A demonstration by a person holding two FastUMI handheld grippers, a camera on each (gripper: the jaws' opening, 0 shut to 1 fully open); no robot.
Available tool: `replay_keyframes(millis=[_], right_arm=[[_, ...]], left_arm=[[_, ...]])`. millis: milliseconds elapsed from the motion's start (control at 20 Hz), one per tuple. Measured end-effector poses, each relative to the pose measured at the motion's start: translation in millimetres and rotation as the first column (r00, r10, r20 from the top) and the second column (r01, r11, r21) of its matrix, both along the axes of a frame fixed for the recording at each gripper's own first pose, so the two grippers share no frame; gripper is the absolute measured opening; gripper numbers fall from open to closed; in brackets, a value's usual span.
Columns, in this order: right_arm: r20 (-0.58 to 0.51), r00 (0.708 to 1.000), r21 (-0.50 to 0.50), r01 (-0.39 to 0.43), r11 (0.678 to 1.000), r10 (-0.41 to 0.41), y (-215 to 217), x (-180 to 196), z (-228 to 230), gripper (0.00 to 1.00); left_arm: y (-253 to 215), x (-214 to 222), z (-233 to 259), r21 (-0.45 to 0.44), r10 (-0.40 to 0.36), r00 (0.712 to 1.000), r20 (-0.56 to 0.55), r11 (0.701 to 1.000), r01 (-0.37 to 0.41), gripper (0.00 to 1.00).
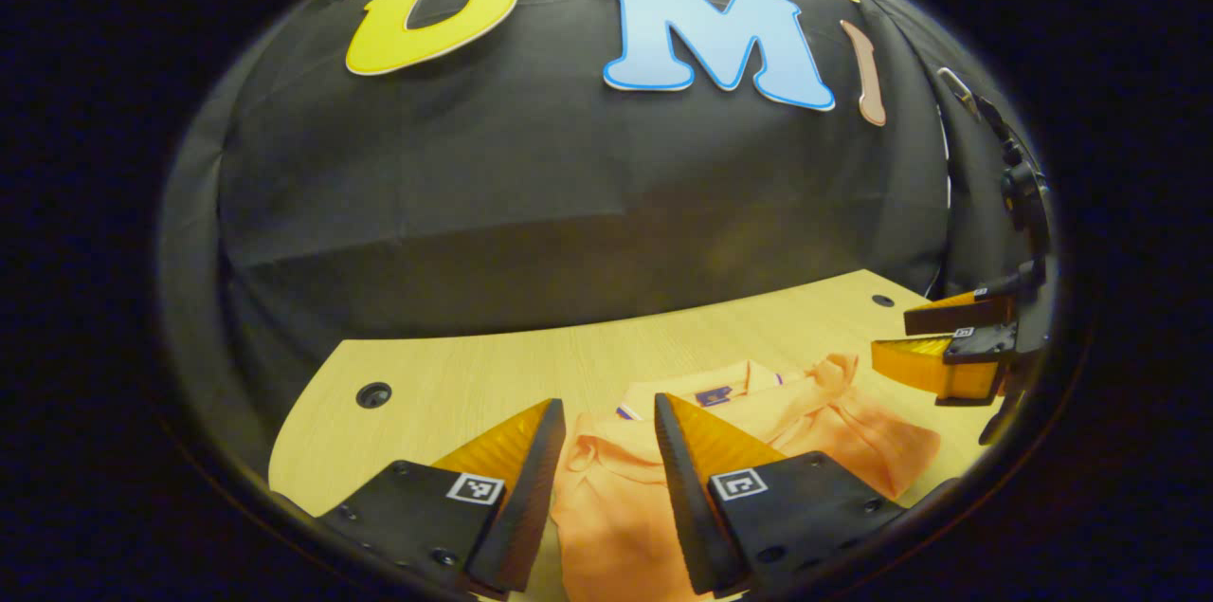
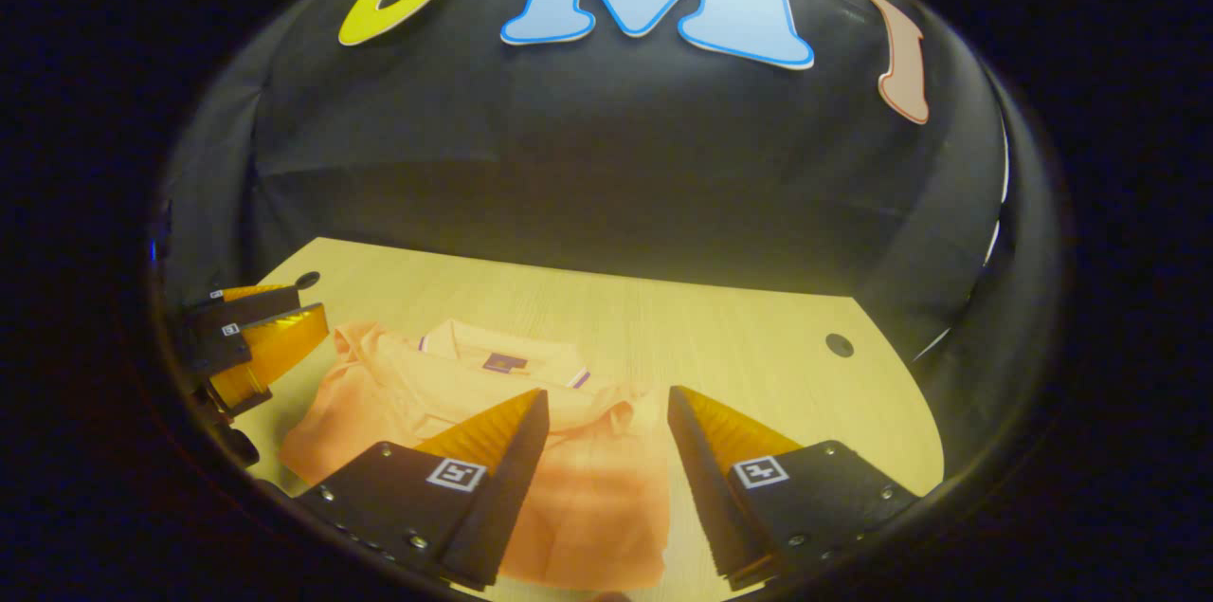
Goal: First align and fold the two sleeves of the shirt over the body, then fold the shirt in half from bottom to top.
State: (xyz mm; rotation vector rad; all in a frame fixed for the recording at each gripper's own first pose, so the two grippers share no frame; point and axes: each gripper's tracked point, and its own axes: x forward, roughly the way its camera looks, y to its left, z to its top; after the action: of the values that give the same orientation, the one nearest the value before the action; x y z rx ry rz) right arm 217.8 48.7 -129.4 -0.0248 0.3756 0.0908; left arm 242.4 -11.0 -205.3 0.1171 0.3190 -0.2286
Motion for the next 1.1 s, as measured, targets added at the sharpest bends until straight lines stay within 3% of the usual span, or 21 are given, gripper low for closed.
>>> replay_keyframes(millis=[100, 200, 250, 400, 450, 1100], right_arm=[[0.034, 0.999, -0.012, -0.009, 1.0, 0.01, -1.6, -15.9, 13.3, 0.88], [0.067, 0.998, -0.027, -0.013, 1.0, 0.015, -4.7, -34.4, 26.5, 0.89], [0.084, 0.996, -0.038, -0.016, 0.999, 0.019, -6.3, -44.6, 33.2, 0.91], [0.143, 0.989, -0.082, -0.026, 0.996, 0.037, -10.6, -73.4, 50.0, 0.96], [0.156, 0.987, -0.09, -0.032, 0.995, 0.046, -10.6, -83.0, 55.0, 0.97], [0.335, 0.936, -0.082, -0.089, 0.993, 0.111, -17.5, -189.6, 113.9, 0.96]], left_arm=[[-0.8, -13.0, 8.6, -0.012, 0.011, 1.0, 0.017, 1.0, -0.011, 0.76], [0.5, -28.7, 18.7, -0.023, 0.039, 0.999, 0.033, 0.999, -0.038, 0.81], [0.8, -35.7, 22.7, -0.033, 0.048, 0.998, 0.041, 0.998, -0.046, 0.88], [-0.6, -64.8, 38.6, -0.047, 0.069, 0.996, 0.063, 0.997, -0.066, 0.89], [-2.1, -72.8, 45.3, -0.052, 0.076, 0.994, 0.075, 0.996, -0.072, 0.94], [-18.5, -181.8, 109.4, -0.112, 0.157, 0.965, 0.209, 0.984, -0.136, 0.94]])
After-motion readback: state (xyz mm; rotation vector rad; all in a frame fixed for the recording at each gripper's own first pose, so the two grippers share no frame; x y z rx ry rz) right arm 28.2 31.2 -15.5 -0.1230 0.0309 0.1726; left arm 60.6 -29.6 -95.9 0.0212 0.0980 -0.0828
